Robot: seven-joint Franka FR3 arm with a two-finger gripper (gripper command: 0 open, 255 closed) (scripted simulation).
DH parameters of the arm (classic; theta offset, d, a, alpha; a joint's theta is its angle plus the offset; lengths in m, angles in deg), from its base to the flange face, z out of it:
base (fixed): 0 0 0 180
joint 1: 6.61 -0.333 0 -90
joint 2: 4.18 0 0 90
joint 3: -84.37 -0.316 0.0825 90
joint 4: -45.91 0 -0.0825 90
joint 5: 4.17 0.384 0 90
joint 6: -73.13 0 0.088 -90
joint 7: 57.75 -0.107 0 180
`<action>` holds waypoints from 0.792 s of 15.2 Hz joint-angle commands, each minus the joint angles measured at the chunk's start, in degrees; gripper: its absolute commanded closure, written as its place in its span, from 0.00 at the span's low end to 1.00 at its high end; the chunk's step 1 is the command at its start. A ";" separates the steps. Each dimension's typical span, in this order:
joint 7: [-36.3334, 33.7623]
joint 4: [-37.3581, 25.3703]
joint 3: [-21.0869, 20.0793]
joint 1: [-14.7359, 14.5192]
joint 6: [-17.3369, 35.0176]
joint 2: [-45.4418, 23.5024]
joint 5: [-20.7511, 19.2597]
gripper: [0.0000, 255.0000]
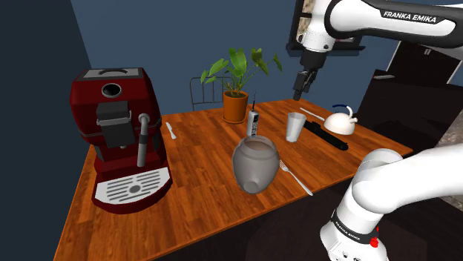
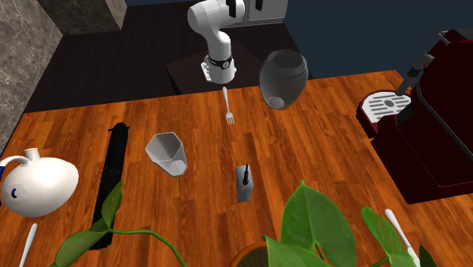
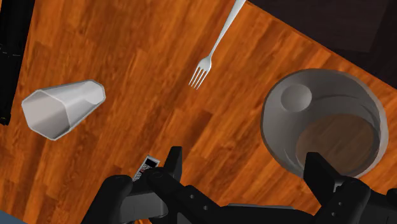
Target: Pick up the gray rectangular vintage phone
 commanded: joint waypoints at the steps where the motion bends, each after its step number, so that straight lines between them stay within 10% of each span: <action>1: 0.00 0.00 0.00 0.00 0.00 0.00 0.00 0.00; 12: -1.23 -5.87 3.93 1.89 13.28 -21.92 -1.57 0.00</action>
